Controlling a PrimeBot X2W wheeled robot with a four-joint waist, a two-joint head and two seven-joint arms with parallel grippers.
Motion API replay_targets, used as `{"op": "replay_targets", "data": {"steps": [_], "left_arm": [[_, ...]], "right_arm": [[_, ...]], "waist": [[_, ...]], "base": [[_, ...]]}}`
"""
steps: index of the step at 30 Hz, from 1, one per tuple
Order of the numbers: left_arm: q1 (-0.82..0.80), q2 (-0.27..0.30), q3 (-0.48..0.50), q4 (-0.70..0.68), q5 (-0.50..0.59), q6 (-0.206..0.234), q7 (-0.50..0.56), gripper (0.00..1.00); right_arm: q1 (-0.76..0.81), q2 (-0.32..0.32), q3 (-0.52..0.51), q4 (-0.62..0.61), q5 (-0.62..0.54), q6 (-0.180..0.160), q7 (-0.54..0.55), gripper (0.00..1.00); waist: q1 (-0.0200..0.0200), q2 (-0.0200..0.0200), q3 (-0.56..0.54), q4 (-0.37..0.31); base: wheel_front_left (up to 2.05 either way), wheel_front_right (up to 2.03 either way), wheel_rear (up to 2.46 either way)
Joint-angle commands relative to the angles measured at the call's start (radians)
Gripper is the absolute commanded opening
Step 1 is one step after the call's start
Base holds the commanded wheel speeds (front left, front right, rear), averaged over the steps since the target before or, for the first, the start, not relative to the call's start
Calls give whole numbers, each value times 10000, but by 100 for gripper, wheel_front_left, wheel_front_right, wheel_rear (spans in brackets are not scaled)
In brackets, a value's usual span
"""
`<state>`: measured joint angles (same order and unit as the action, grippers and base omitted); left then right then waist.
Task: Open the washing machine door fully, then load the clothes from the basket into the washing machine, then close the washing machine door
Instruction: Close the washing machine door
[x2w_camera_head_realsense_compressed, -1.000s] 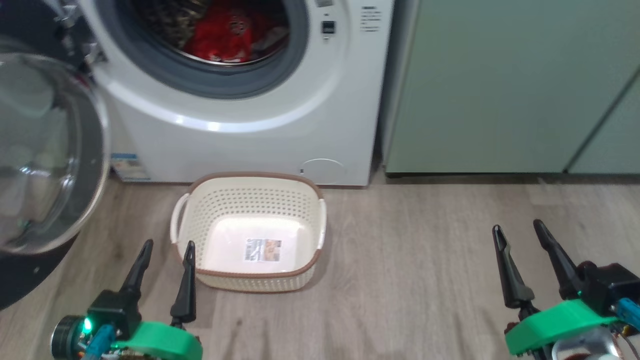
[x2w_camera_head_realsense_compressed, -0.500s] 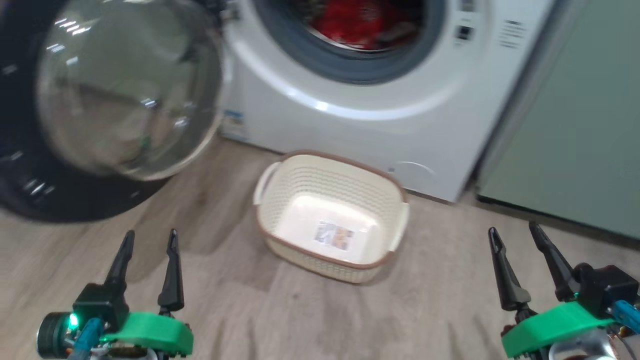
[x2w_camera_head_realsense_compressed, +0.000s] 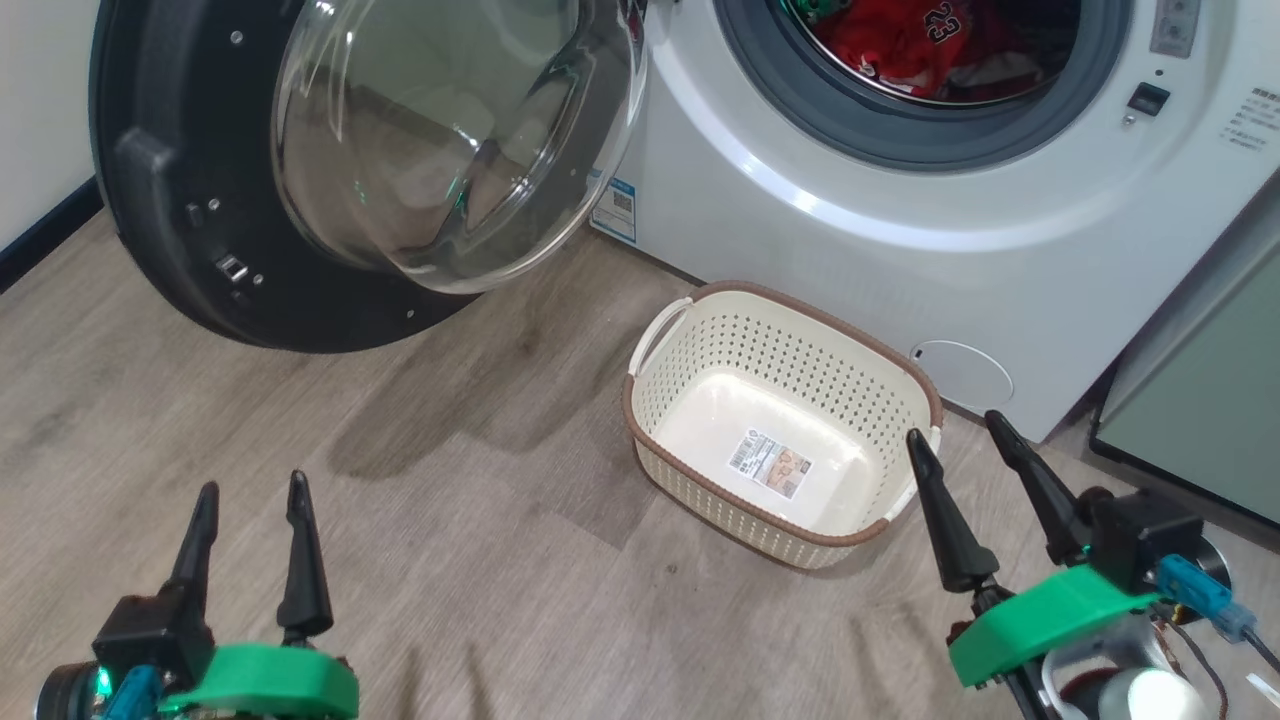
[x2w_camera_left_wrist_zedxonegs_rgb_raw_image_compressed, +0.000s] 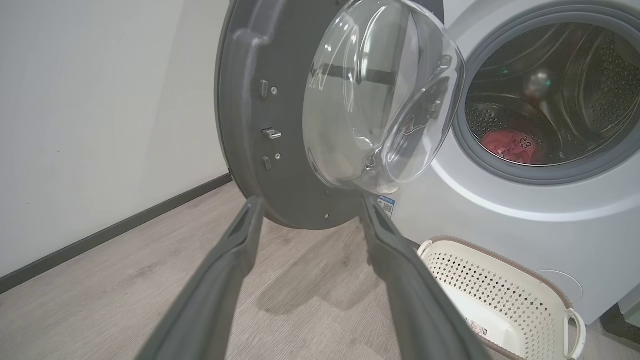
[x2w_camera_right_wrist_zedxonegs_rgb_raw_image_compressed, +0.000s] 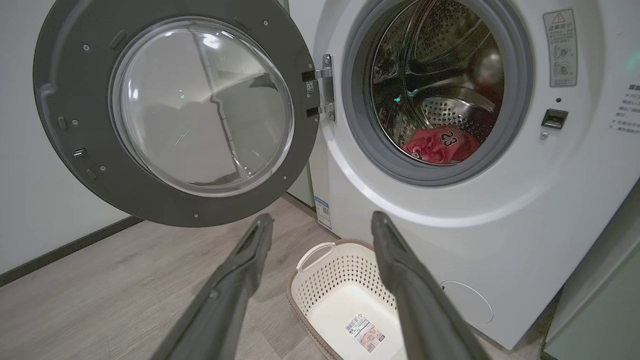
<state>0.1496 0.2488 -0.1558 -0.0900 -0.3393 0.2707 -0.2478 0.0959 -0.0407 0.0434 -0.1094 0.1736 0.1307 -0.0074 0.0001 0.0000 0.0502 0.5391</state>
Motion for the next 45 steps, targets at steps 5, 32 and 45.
{"op": "replay_targets", "data": {"steps": [5,32,45], "left_arm": [[-216,-11,557,-443,-3,25,-131,100],[-1165,-403,1629,-2035,-252,-1128,-139,0],[-6315,1129,4403,-1685,-5665,-3232,1097,0]], "right_arm": [[-491,-95,355,-172,-82,0,-55,100],[-377,-95,211,-208,-56,0,-100,100],[-267,-95,-50,-542,-88,0,-123,100]], "waist": [[-1,0,9,5],[-1,0,-6,-23],[-1,0,110,-77]], "base": [[0,0,0],[0,0,0],[0,0,0]]}}
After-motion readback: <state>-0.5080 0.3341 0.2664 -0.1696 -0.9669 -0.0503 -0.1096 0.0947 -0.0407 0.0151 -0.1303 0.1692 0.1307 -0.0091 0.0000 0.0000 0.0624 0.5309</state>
